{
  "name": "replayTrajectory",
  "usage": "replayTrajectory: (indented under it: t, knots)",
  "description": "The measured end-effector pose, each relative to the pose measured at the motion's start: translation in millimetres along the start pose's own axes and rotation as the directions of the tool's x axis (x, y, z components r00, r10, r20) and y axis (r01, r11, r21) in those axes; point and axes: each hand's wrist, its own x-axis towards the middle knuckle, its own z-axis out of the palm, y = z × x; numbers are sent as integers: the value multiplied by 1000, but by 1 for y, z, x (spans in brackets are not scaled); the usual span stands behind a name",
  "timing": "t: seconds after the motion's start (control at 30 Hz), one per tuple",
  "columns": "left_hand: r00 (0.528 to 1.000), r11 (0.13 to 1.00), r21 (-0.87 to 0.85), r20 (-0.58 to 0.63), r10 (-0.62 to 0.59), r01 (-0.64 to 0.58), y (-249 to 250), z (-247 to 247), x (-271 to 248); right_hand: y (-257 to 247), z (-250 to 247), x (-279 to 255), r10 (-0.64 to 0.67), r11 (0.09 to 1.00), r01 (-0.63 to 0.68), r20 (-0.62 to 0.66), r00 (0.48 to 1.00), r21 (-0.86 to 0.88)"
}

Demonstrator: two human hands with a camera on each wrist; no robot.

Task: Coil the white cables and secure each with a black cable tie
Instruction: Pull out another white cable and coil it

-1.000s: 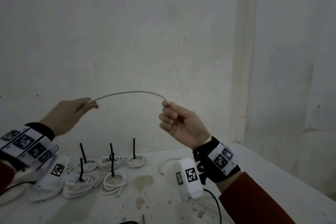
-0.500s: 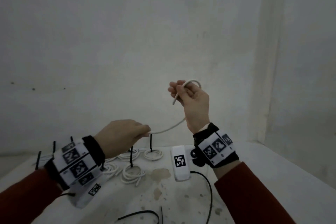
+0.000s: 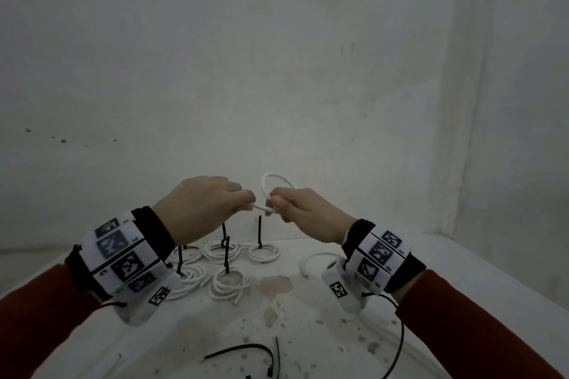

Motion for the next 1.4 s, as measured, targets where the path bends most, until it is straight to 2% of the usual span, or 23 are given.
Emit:
replayTrajectory:
  t: [0.07,0.13,0.23,0.3,0.37,0.43,0.5,0.6,0.67,0.77,0.87,0.97,1.03,1.07,1.17,1.23,1.27,1.33,1.4]
  knots:
    - [999,997,-67,-13,-42,41,1,-4,1,-1,5,-5,-3,997,5,26,1000,-79]
    - [995,985,-146,-29,-97,92,1,-7,2,-1,11,-8,-16,999,15,-2,1000,-42]
    - [990,967,-218,-19,-143,136,4,-5,1,-1,14,-12,-50,988,57,-50,998,145]
    - [985,941,-295,6,-172,166,4,-3,0,-5,10,-13,-71,962,75,-25,997,261]
    - [982,917,-358,4,-190,179,1,-3,1,-11,6,-15,-103,905,89,13,995,415]
    - [977,891,-419,-37,-210,176,-3,-6,1,-13,3,-18,-109,824,95,-8,994,559]
    - [959,856,-483,-102,-264,185,-8,-10,0,-11,-1,-21,-91,686,97,-47,995,721]
    - [907,818,-536,-204,-368,211,-15,-8,-7,-8,-11,-23,-72,378,69,-45,996,923]
    - [879,800,-552,-230,-418,236,-18,-1,-11,-9,-18,-25,-100,166,106,-90,991,980]
    - [854,799,-528,-236,-463,287,-22,12,-16,-8,-33,-26,-151,-106,222,-236,960,969]
    - [862,834,-444,-221,-457,328,-24,23,-23,-6,-48,-26,-131,-294,342,-393,910,892]
    - [920,926,-158,-146,-365,342,-21,34,-32,-9,-60,-24,31,-368,509,-537,843,778]
    - [957,961,-15,-84,-277,276,-14,35,-34,-10,-64,-18,140,-363,608,-603,785,707]
    - [978,980,18,-58,-199,200,-9,35,-33,-9,-65,-13,177,-348,638,-620,765,687]
    - [999,993,108,1,41,-41,11,27,-26,0,-62,6,279,-215,678,-621,732,703]
    - [991,984,116,15,136,-137,20,18,-22,10,-55,17,340,-16,640,-598,726,768]
    - [989,982,113,29,147,-149,22,12,-20,14,-51,20,357,123,585,-585,728,802]
    - [991,984,116,43,129,-133,23,1,-20,22,-42,24,371,414,392,-546,752,821]
    - [994,988,121,55,93,-99,20,-10,-20,26,-30,24,356,637,148,-460,814,756]
